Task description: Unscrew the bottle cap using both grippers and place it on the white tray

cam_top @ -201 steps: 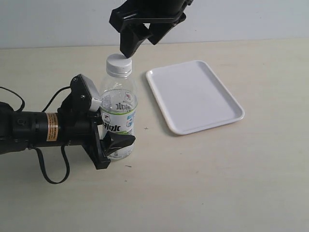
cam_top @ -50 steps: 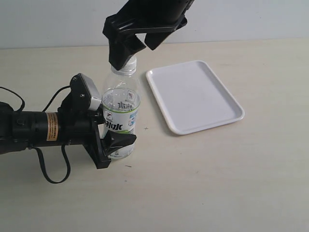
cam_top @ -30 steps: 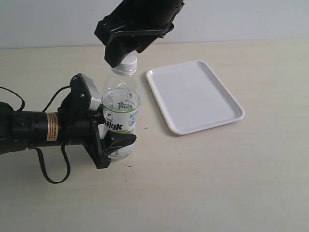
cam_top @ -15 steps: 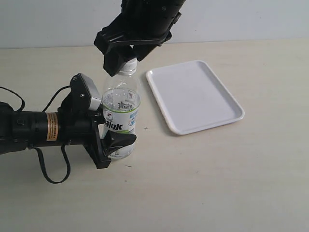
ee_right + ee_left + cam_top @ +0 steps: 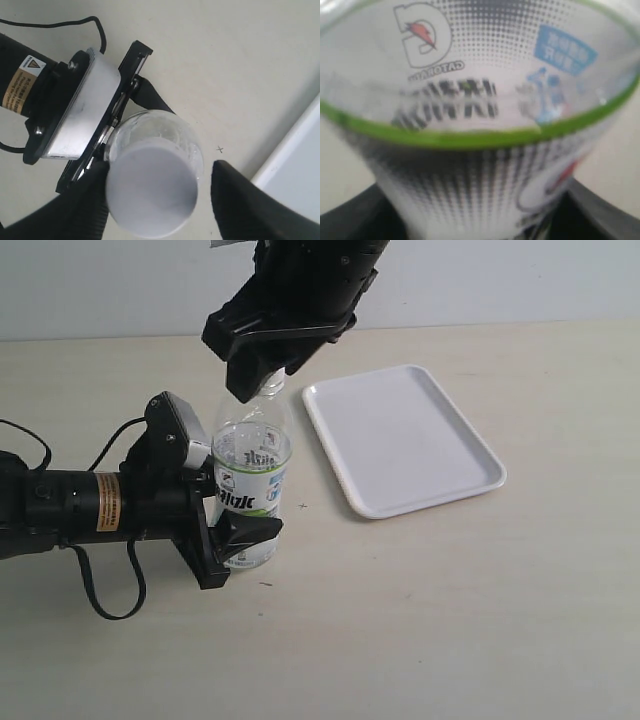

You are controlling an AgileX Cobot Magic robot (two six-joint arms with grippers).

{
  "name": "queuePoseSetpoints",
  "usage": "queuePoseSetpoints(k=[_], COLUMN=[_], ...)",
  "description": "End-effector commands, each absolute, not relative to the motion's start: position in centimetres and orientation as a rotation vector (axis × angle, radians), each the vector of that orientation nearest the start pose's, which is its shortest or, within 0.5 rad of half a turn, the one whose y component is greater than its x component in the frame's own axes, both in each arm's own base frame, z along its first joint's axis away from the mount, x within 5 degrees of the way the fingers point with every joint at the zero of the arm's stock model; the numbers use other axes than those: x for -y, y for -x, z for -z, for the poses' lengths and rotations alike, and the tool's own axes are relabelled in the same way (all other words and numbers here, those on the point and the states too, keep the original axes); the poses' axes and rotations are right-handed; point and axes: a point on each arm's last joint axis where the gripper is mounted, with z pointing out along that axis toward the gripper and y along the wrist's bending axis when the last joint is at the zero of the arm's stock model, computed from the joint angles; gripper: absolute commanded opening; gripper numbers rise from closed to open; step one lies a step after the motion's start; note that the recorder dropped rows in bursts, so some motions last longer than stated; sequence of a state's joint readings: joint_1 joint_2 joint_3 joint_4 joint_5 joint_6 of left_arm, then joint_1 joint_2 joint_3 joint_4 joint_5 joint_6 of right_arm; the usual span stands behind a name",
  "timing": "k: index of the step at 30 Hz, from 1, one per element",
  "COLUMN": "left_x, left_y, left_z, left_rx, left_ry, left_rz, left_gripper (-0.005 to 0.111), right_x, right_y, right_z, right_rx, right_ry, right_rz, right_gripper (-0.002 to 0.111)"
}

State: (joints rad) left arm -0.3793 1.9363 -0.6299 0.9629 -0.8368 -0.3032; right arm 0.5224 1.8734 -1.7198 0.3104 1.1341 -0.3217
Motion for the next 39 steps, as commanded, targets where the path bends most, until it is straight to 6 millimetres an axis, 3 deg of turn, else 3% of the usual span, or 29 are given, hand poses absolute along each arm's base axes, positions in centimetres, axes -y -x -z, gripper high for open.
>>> queuePoseSetpoints(k=[1,6,13,23,39], left_x=[16.62,16.62,16.62,16.62,16.73], left_y=[-26.17,-26.17,-26.17,-26.17,-26.13], left_z=[-11.08,-11.08,-11.08,-11.08,-11.24], left_rx=[-1.734,-1.734,-1.734,-1.734,-1.708], left_ry=[-1.166,-1.166,-1.166,-1.166,-1.169], left_rz=[0.699,0.699,0.699,0.699,0.71], left_gripper=[0.0,0.0,0.0,0.0,0.0], right_x=[-22.36,-22.37,-22.37,-22.27,-22.43], right_y=[-33.89,-33.89,-33.89,-33.66,-33.65], right_z=[-30.59,-30.59,-30.59,-30.5,-30.58], right_rx=[-2.541,-2.502,-2.321,-1.93,-2.018], right_ry=[1.077,1.146,1.43,1.911,1.807], right_rz=[-0.456,-0.441,-0.373,-0.253,-0.302], right_gripper=[0.051,0.027,0.001,0.0,0.0])
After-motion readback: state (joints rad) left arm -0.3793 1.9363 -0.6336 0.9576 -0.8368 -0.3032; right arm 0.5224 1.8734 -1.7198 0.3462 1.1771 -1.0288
